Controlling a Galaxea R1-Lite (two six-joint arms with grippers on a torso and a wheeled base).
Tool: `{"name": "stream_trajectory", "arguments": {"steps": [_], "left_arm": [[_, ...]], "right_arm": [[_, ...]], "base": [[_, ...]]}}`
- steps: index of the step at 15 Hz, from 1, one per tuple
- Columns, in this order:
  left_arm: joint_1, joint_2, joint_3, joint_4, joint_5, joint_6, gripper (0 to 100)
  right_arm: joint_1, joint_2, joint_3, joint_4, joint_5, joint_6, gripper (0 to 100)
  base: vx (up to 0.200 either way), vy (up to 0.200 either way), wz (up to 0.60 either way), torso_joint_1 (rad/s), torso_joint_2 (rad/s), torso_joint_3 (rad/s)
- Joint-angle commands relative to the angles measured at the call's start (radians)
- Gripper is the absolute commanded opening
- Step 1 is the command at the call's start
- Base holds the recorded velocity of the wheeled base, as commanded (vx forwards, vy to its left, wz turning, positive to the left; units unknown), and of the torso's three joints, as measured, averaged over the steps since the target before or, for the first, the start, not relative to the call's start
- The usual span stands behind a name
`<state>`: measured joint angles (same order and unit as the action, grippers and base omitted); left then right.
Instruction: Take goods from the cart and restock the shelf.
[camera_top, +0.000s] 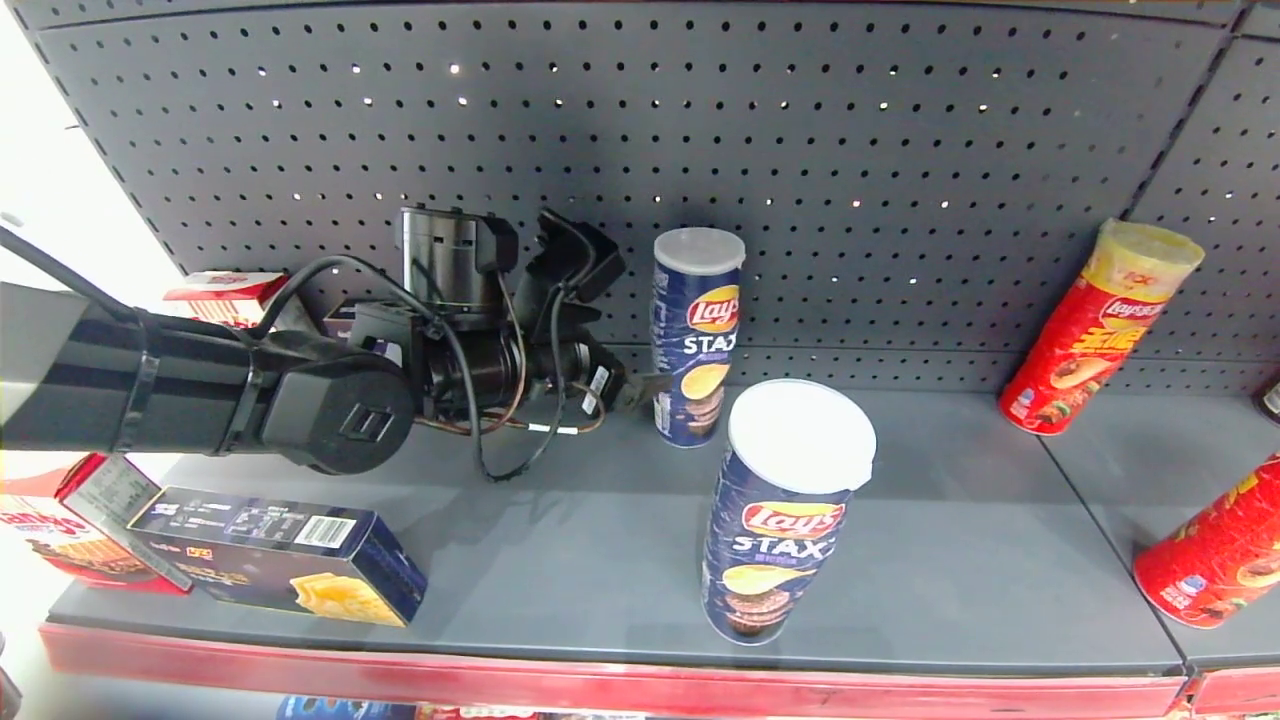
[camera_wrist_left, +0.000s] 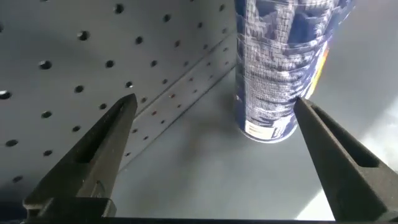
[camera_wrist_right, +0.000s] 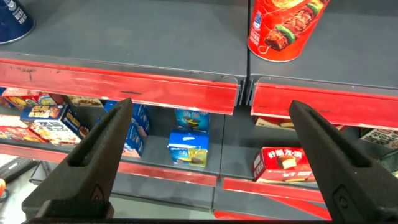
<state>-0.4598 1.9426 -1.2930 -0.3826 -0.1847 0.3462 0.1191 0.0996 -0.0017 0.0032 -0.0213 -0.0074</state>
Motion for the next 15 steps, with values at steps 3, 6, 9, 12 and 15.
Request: {"name": "stream_trajectory", "arguments": {"steps": [3, 6, 9, 12, 15], "left_arm": [[0.015, 0.019, -0.017, -0.001, 0.019, -0.003, 100], [0.018, 0.019, -0.012, -0.001, 0.021, -0.003, 100], [0.021, 0.01, 0.001, -0.013, 0.04, 0.001, 100], [0.02, -0.056, 0.066, -0.021, 0.051, 0.007, 100], [0.039, -0.062, 0.123, -0.081, 0.056, 0.053, 100]], "right_arm": [[0.001, 0.002, 0.0, 0.0, 0.0, 0.0, 100], [0.001, 0.002, 0.0, 0.0, 0.0, 0.0, 100], [0.001, 0.002, 0.0, 0.0, 0.0, 0.0, 100], [0.001, 0.002, 0.0, 0.0, 0.0, 0.0, 100], [0.001, 0.002, 0.0, 0.0, 0.0, 0.0, 100]], "base": [[0.0, 0.0, 0.0, 0.0, 0.0, 0.0], [0.0, 0.0, 0.0, 0.0, 0.0, 0.0], [0.0, 0.0, 0.0, 0.0, 0.0, 0.0], [0.0, 0.0, 0.0, 0.0, 0.0, 0.0], [0.0, 0.0, 0.0, 0.0, 0.0, 0.0]]}}
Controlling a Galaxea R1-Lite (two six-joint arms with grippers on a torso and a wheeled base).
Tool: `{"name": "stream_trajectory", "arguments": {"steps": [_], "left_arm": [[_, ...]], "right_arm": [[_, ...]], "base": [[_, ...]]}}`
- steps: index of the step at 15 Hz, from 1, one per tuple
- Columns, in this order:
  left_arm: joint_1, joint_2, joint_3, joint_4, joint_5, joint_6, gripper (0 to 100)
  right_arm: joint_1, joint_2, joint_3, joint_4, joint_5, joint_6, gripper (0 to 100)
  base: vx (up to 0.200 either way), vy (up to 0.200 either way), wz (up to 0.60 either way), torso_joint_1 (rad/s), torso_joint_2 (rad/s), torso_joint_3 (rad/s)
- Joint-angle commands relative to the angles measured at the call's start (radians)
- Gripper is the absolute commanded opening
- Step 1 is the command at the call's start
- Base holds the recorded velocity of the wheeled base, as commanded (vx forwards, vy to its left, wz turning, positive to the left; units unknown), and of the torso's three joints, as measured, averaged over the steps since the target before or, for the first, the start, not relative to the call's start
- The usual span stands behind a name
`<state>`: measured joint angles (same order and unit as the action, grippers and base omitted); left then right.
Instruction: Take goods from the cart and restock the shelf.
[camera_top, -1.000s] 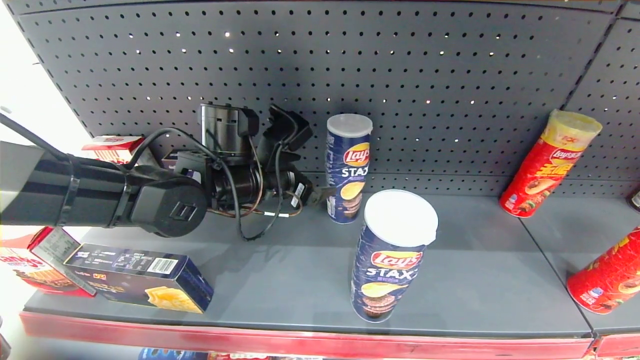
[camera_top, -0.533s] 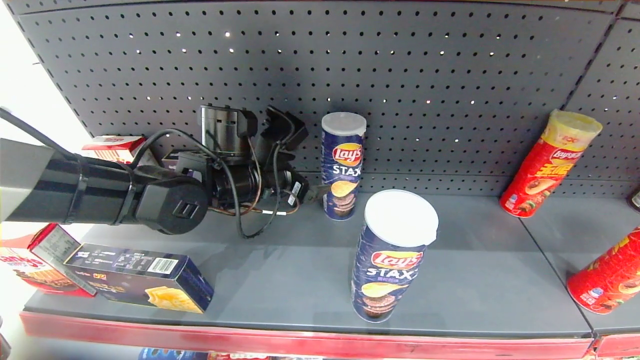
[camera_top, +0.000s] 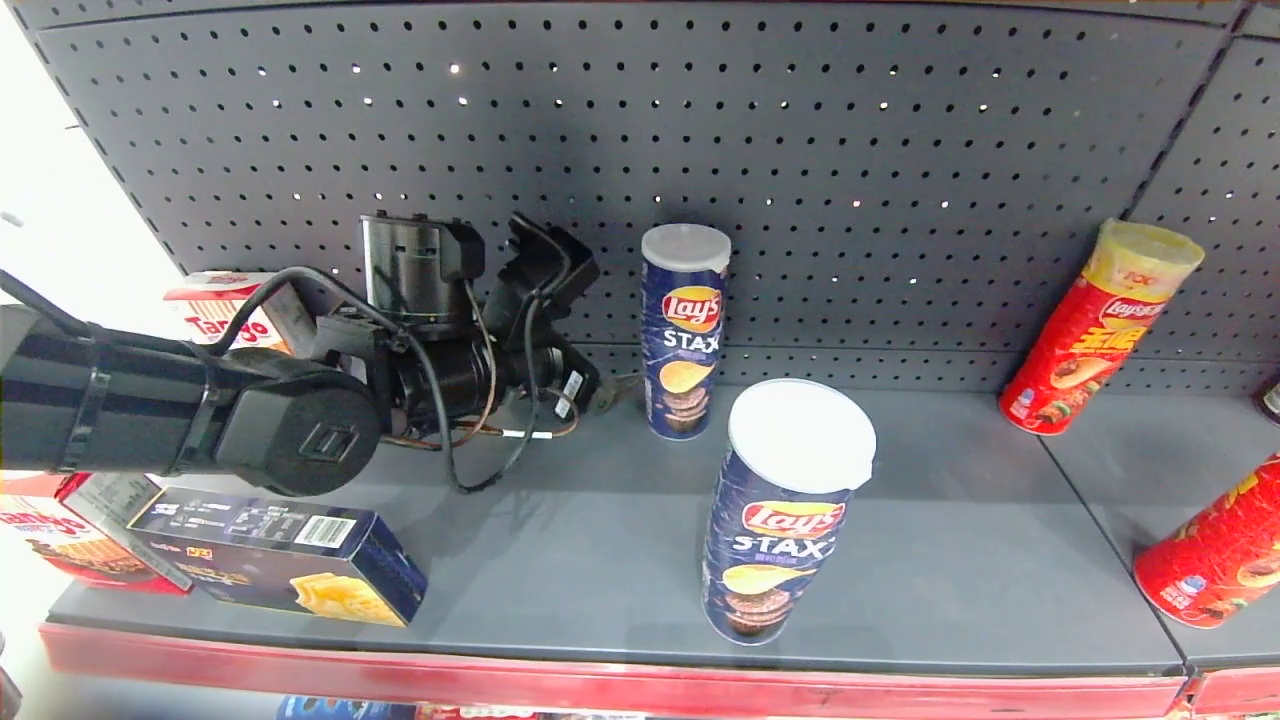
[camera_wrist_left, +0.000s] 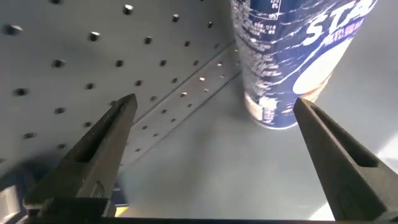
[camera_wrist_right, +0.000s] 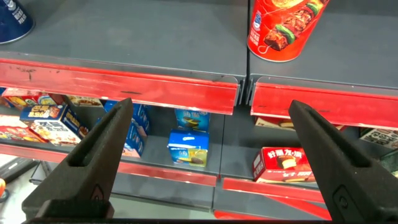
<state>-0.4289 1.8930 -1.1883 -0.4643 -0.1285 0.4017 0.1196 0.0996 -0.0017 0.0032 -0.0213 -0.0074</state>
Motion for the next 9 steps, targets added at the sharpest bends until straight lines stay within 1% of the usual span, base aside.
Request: {"name": "stream_trajectory", "arguments": {"steps": [1, 3, 4, 7, 8, 9], "left_arm": [[0.027, -0.012, 0.039, -0.024, 0.007, 0.026, 100], [0.047, -0.005, 0.052, -0.047, 0.026, 0.052, 100], [0.052, 0.015, 0.045, -0.065, 0.056, 0.054, 100], [0.045, 0.061, 0.036, -0.119, 0.102, 0.045, 100], [0.041, 0.064, 0.036, -0.122, 0.118, 0.042, 100], [0.039, 0.066, 0.036, -0.122, 0.121, 0.032, 100]], "right_arm": [[0.0, 0.002, 0.0, 0.0, 0.0, 0.0, 100], [0.0, 0.002, 0.0, 0.0, 0.0, 0.0, 100], [0.0, 0.002, 0.0, 0.0, 0.0, 0.0, 100], [0.0, 0.002, 0.0, 0.0, 0.0, 0.0, 100], [0.0, 0.002, 0.0, 0.0, 0.0, 0.0, 100], [0.0, 0.002, 0.0, 0.0, 0.0, 0.0, 100]], "base": [[0.0, 0.0, 0.0, 0.0, 0.0, 0.0], [0.0, 0.0, 0.0, 0.0, 0.0, 0.0], [0.0, 0.0, 0.0, 0.0, 0.0, 0.0], [0.0, 0.0, 0.0, 0.0, 0.0, 0.0], [0.0, 0.0, 0.0, 0.0, 0.0, 0.0], [0.0, 0.0, 0.0, 0.0, 0.0, 0.0]]}}
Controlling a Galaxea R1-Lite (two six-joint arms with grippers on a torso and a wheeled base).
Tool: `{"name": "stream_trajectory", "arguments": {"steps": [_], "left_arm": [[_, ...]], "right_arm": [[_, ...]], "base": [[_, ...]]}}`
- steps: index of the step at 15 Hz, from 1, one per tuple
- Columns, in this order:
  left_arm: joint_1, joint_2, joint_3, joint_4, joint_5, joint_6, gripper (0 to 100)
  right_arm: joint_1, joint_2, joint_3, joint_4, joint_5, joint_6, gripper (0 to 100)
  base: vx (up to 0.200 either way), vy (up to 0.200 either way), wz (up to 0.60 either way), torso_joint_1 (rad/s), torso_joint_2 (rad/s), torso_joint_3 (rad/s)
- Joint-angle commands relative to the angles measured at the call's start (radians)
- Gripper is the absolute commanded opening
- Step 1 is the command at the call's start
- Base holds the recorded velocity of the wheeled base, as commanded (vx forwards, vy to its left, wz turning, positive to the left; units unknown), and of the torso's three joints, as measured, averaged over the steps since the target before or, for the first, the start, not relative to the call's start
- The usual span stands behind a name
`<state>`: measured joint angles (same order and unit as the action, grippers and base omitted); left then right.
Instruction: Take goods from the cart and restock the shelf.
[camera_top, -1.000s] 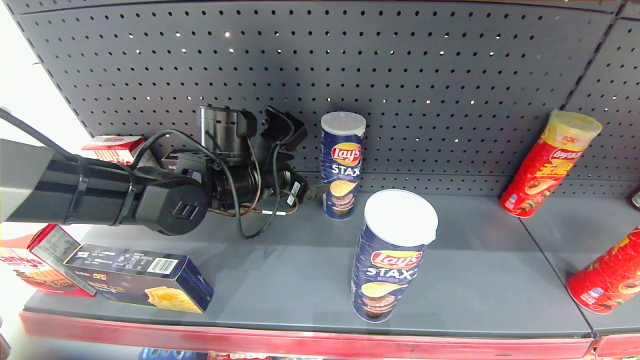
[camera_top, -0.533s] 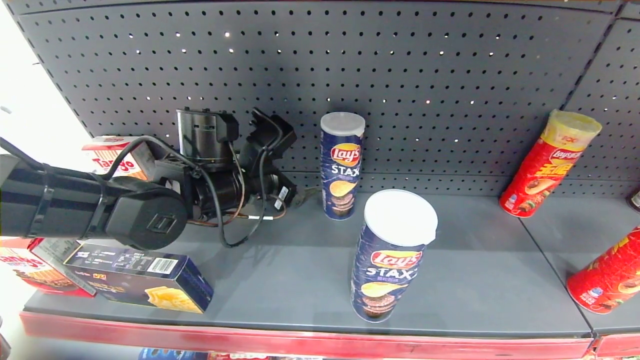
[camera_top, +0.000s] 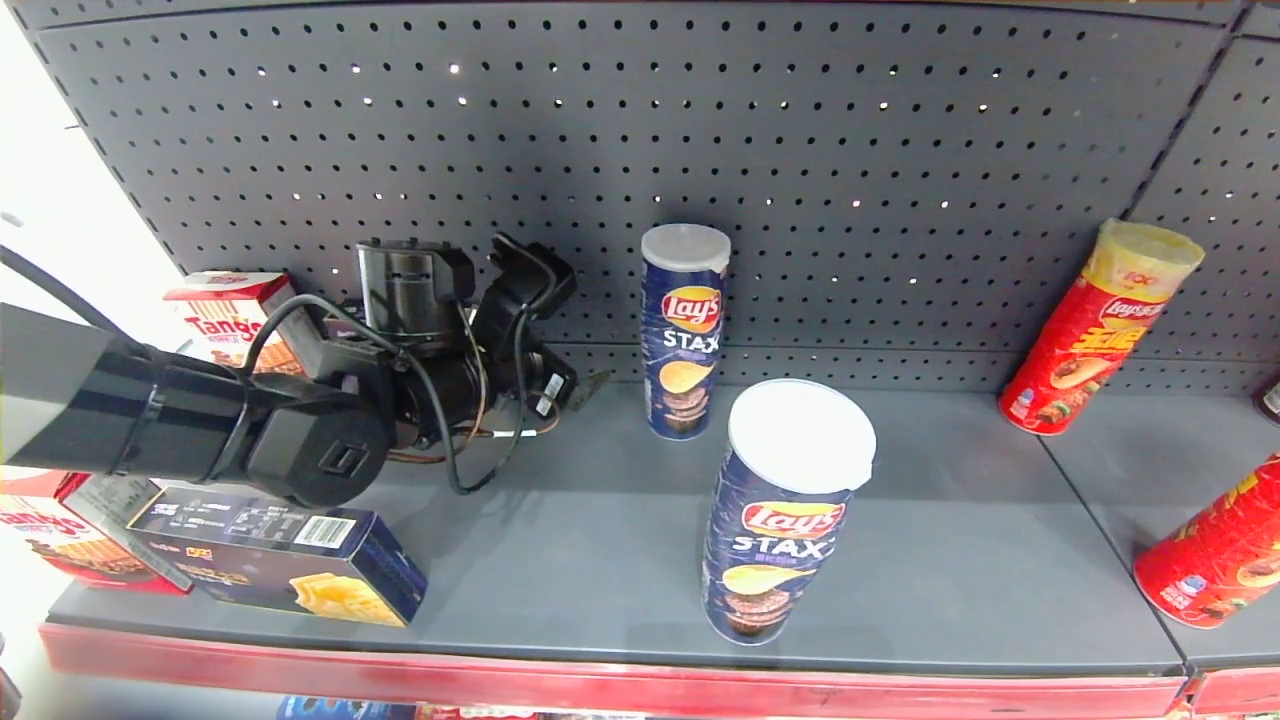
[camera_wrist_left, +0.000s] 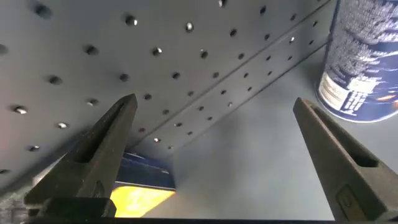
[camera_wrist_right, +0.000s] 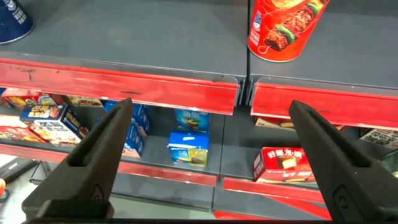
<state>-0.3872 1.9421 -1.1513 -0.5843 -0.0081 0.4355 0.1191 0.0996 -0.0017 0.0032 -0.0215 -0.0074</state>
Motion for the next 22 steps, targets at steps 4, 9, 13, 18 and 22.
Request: {"name": "stream_trajectory", "arguments": {"steps": [4, 9, 13, 18, 22], "left_arm": [[-0.021, 0.043, -0.028, -0.002, 0.019, -0.046, 100], [-0.035, 0.057, -0.051, -0.002, 0.02, -0.046, 100], [-0.058, 0.075, -0.076, 0.001, 0.026, -0.049, 100], [-0.085, 0.089, -0.097, 0.003, 0.043, -0.074, 100], [-0.091, 0.1, -0.105, 0.003, 0.043, -0.077, 100]], "right_arm": [[0.001, 0.002, 0.0, 0.0, 0.0, 0.0, 100], [0.001, 0.002, 0.0, 0.0, 0.0, 0.0, 100], [0.001, 0.002, 0.0, 0.0, 0.0, 0.0, 100], [0.001, 0.002, 0.0, 0.0, 0.0, 0.0, 100], [0.001, 0.002, 0.0, 0.0, 0.0, 0.0, 100]], "base": [[0.0, 0.0, 0.0, 0.0, 0.0, 0.0], [0.0, 0.0, 0.0, 0.0, 0.0, 0.0], [0.0, 0.0, 0.0, 0.0, 0.0, 0.0], [0.0, 0.0, 0.0, 0.0, 0.0, 0.0], [0.0, 0.0, 0.0, 0.0, 0.0, 0.0]]}}
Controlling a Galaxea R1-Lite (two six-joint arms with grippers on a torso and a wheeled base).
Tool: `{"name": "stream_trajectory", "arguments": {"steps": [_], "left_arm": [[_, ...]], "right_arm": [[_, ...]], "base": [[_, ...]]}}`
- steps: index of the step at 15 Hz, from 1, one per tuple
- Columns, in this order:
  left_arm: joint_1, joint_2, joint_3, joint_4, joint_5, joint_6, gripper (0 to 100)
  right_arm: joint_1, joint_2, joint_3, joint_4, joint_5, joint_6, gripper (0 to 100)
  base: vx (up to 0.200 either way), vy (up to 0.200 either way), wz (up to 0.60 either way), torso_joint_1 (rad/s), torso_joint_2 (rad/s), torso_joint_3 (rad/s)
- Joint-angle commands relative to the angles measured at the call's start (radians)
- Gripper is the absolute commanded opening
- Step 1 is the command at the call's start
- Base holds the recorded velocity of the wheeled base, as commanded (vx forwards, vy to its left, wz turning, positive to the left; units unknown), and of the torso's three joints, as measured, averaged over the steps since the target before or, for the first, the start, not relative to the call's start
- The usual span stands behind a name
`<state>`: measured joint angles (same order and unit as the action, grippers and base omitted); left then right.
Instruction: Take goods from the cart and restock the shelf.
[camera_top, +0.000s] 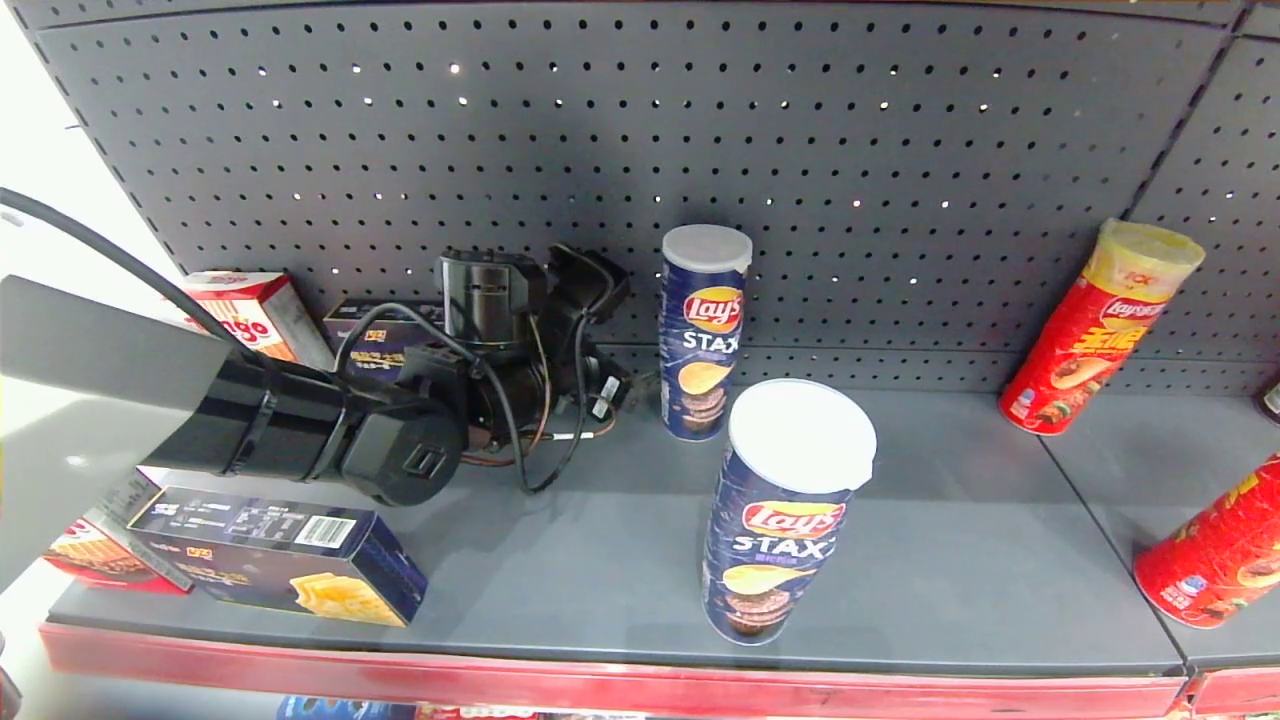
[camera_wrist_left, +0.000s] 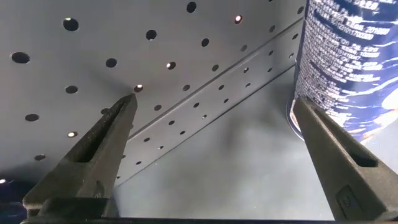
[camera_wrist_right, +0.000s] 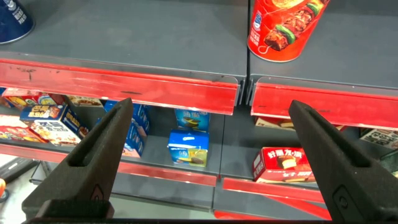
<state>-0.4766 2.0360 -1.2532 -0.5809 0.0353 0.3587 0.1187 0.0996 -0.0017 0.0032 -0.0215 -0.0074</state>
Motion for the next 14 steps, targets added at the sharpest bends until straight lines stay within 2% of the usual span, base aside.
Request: {"name": "stream_trajectory", "arguments": {"steps": [1, 14], "left_arm": [[-0.004, 0.007, -0.008, 0.001, 0.0, 0.0, 100], [-0.019, 0.029, -0.034, 0.004, 0.0, -0.001, 100]], "right_arm": [[0.001, 0.002, 0.0, 0.0, 0.0, 0.0, 100], [0.001, 0.002, 0.0, 0.0, 0.0, 0.0, 100]], "base": [[0.0, 0.0, 0.0, 0.0, 0.0, 0.0], [0.0, 0.0, 0.0, 0.0, 0.0, 0.0]]}}
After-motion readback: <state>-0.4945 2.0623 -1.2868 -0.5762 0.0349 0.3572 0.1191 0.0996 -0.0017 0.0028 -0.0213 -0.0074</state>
